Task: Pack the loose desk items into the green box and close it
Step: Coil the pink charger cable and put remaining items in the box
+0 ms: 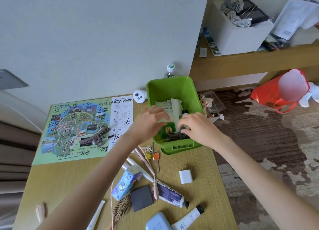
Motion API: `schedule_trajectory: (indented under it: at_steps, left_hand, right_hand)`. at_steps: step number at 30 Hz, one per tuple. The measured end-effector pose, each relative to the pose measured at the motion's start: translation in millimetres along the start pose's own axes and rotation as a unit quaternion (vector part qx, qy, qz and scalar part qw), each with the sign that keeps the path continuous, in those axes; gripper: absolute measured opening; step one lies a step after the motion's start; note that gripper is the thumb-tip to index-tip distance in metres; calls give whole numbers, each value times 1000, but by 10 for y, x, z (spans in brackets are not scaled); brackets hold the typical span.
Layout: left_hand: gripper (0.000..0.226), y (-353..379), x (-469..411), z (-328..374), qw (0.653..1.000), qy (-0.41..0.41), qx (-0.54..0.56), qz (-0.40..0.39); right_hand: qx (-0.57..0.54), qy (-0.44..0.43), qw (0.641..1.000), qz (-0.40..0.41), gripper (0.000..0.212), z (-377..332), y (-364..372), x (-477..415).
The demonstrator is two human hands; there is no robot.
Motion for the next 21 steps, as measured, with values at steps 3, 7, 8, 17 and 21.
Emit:
schedule_trajectory:
  at_steps: [3, 7, 8, 17, 21]
  left_hand:
    - [13, -273, 384, -160, 994, -49, 49, 90]
    - [11, -176, 1069, -466, 972, -168, 107, 123]
    - [15, -71, 1241, -516, 968, -194, 113, 112]
    - [66, 1027, 2113, -526, 946, -299, 33, -118]
    - [42, 876, 2140, -597, 936, -340, 74, -43]
  right_hand:
    - [-34, -32, 994, 95, 14, -278, -72, 162]
    - [-21, -77, 979, 186, 9, -669, 49, 443]
    - [-25, -88, 979, 180, 7, -738, 157, 490]
    - [-44, 3, 997, -62, 8, -545, 1623, 667]
    - [-5, 48, 990, -130, 35, -591, 2045, 734]
Point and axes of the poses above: each hand's wrist, its own x-axis away from the middle knuckle, its own y-axis out of the palm, z = x × y, the point moved 10 cm from there along -x, towards the middle knuckle, and after that the axes turned 7 degrees about -z, right-handed, at the moved point
